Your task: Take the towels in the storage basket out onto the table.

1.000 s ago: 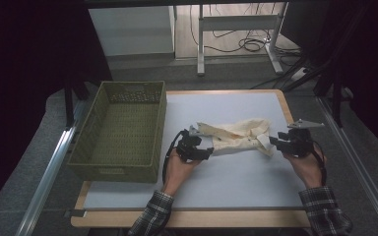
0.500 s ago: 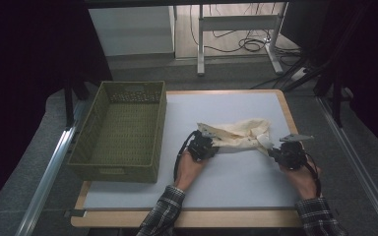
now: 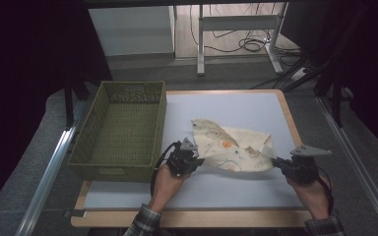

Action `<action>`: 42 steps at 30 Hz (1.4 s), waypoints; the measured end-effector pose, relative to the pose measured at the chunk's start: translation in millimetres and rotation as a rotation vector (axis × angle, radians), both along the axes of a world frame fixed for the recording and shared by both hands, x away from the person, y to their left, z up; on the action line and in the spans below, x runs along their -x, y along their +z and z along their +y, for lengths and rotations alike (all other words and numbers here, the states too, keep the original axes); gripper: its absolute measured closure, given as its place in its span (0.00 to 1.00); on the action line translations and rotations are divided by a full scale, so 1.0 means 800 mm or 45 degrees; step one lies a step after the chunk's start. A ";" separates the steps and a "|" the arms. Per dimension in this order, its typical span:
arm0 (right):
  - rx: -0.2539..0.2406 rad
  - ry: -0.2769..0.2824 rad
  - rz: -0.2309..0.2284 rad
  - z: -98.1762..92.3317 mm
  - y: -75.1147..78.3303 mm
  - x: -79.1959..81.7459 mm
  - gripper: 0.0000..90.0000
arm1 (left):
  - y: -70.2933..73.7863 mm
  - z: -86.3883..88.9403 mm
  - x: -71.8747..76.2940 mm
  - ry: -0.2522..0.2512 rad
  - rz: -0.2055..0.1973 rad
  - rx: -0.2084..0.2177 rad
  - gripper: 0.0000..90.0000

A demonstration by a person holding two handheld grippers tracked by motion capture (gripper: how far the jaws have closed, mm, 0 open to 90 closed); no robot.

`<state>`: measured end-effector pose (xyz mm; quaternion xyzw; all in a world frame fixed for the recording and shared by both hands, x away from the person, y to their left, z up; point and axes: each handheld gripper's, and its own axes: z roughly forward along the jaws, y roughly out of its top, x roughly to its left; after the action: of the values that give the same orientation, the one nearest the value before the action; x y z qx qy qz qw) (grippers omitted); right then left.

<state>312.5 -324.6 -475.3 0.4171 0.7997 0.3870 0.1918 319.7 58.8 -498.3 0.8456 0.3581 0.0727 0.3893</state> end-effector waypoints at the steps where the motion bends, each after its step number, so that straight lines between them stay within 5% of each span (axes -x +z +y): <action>1: 0.000 0.000 0.000 0.000 0.000 0.000 0.95 | 0.000 0.000 0.000 0.000 0.000 0.000 0.93; 5: -0.056 0.002 0.047 -0.010 -0.017 0.030 0.93 | -0.017 0.013 0.030 -0.010 0.077 0.012 0.87; 9: -0.027 -0.034 0.100 -0.022 -0.038 0.048 0.73 | -0.031 0.019 0.038 0.048 0.071 -0.015 0.51; 10: -0.040 -0.053 0.085 -0.032 -0.031 0.051 0.68 | -0.030 0.021 0.037 0.051 0.064 -0.005 0.37; 14: -0.057 -0.071 0.010 -0.039 -0.003 0.048 0.64 | -0.016 0.016 0.030 0.099 0.005 0.029 0.21; 17: -0.067 -0.052 -0.007 -0.030 0.004 0.038 0.65 | -0.015 0.009 0.022 0.114 -0.014 0.014 0.20; 22: -0.064 0.051 0.021 0.020 -0.013 -0.009 0.65 | -0.027 -0.004 -0.008 0.186 -0.019 -0.023 0.19; 25: -0.012 0.085 0.004 0.056 -0.028 -0.041 0.65 | -0.037 -0.008 -0.024 0.231 -0.036 -0.089 0.20; 29: 0.060 0.106 -0.013 0.074 -0.039 -0.056 0.65 | -0.044 -0.011 -0.031 0.261 -0.054 -0.169 0.21; 30: 0.164 0.087 -0.033 0.082 -0.049 -0.063 0.75 | -0.047 -0.012 -0.032 0.270 -0.066 -0.191 0.21; 31: 0.164 0.087 -0.033 0.082 -0.049 -0.063 0.75 | -0.047 -0.011 -0.032 0.277 -0.076 -0.186 0.21; 33: 0.216 0.072 -0.019 0.082 -0.057 -0.072 0.95 | -0.047 -0.010 -0.034 0.321 -0.137 -0.239 0.22; 35: 0.213 0.070 -0.011 0.081 -0.056 -0.075 0.96 | -0.046 -0.009 -0.036 0.337 -0.148 -0.254 0.22; 38: 0.234 0.042 -0.037 0.077 -0.036 -0.092 0.97 | -0.045 -0.009 -0.045 0.373 -0.154 -0.280 0.22; 40: 0.204 -0.053 -0.111 0.066 0.008 -0.123 0.97 | -0.044 -0.012 -0.048 0.377 -0.171 -0.308 0.22; 42: 0.193 -0.097 -0.121 0.060 0.024 -0.134 0.94 | -0.044 -0.015 -0.049 0.386 -0.180 -0.320 0.23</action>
<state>419.8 -276.5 -456.2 0.4127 0.8002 0.3370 0.2753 359.2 46.8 -533.3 0.8167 0.4413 0.2336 0.2894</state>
